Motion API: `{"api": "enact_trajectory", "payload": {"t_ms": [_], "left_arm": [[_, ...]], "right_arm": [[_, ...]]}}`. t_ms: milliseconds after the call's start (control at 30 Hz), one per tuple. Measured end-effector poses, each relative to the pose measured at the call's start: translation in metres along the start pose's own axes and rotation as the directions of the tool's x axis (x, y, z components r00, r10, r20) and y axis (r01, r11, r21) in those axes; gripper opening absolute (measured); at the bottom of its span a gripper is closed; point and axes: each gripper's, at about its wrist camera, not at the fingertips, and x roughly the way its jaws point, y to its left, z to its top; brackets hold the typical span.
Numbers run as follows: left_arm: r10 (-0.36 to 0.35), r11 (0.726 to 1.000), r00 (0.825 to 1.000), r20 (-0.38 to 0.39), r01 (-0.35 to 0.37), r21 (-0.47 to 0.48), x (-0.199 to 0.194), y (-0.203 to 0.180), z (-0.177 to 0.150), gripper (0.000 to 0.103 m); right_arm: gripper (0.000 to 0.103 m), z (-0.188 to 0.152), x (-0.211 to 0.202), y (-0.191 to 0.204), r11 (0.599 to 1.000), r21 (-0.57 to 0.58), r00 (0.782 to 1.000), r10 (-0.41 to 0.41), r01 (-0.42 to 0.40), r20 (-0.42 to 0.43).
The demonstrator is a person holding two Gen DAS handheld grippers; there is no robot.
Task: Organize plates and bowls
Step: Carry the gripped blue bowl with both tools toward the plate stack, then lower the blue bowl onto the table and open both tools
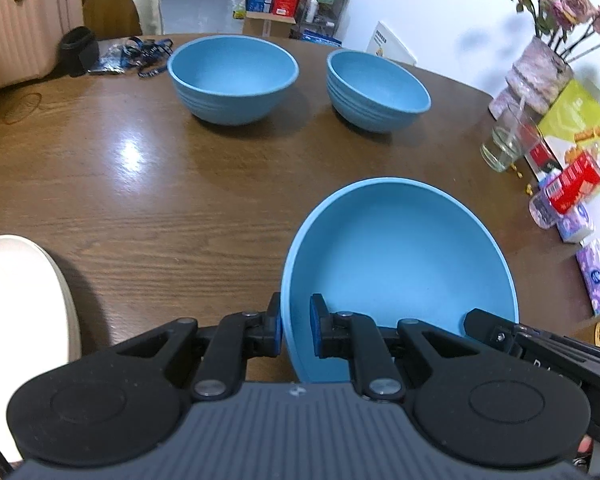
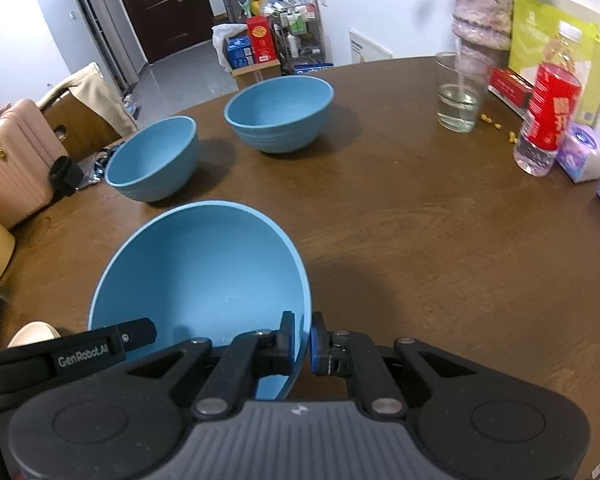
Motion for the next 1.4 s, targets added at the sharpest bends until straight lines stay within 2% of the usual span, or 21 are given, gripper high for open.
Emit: {"api": "enact_trajectory", "payload": {"t_ms": [433, 767, 933, 1167, 1400], "left_arm": [[-0.002, 0.999, 0.999, -0.052, 0.005, 0.054, 0.024, -0.029, -0.021, 0.014], [0.010, 0.996, 0.997, -0.071, -0.004, 0.093, 0.037, -0.038, -0.022, 0.014], [0.040, 0.990, 0.995, -0.094, -0.027, 0.137, 0.047, -0.042, -0.026, 0.014], [0.064, 0.979, 0.995, -0.077, -0.048, 0.198, 0.050, -0.052, -0.028, 0.014], [0.085, 0.969, 0.992, -0.095, -0.061, 0.240, 0.053, -0.056, -0.034, 0.014]], "right_arm": [[0.007, -0.020, 0.010, -0.037, 0.998, 0.054, 0.999, -0.039, 0.041, -0.038], [0.007, -0.025, 0.019, -0.044, 0.994, 0.086, 0.998, -0.057, 0.060, -0.039], [0.007, -0.027, 0.025, -0.048, 0.993, 0.103, 0.998, -0.058, 0.061, -0.030], [0.007, -0.032, 0.029, -0.053, 0.991, 0.122, 0.999, -0.051, 0.053, -0.018], [0.007, -0.036, 0.029, -0.060, 0.988, 0.151, 1.000, -0.016, 0.016, 0.000]]}}
